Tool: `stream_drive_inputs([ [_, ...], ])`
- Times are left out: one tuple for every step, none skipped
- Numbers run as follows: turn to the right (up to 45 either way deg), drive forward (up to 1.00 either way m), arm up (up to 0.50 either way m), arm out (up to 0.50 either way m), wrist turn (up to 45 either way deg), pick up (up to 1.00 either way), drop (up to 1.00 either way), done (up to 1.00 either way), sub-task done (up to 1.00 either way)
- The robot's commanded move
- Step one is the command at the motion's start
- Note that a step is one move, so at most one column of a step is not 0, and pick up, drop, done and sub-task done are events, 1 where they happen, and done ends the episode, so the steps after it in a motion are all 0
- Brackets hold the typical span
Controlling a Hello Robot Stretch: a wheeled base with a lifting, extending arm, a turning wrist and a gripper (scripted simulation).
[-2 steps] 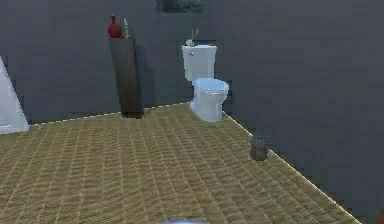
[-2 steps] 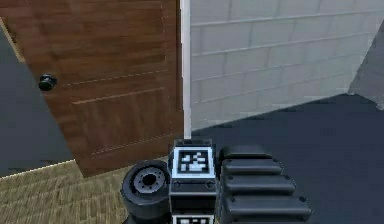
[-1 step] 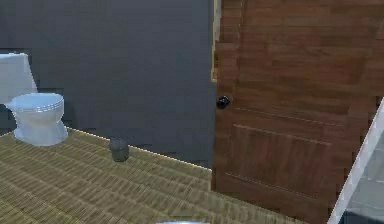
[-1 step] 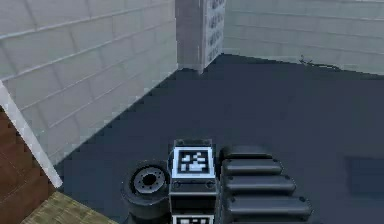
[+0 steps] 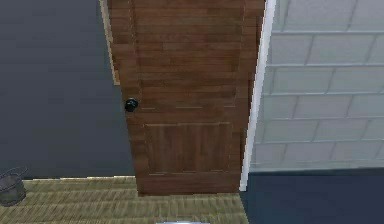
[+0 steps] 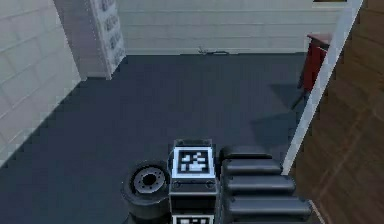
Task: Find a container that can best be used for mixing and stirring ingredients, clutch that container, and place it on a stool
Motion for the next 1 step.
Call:
stream_drive_inputs([
  [0.0,0.10,0.00,0.00,0.0,0.00,0.00,0.00,0.00],
])
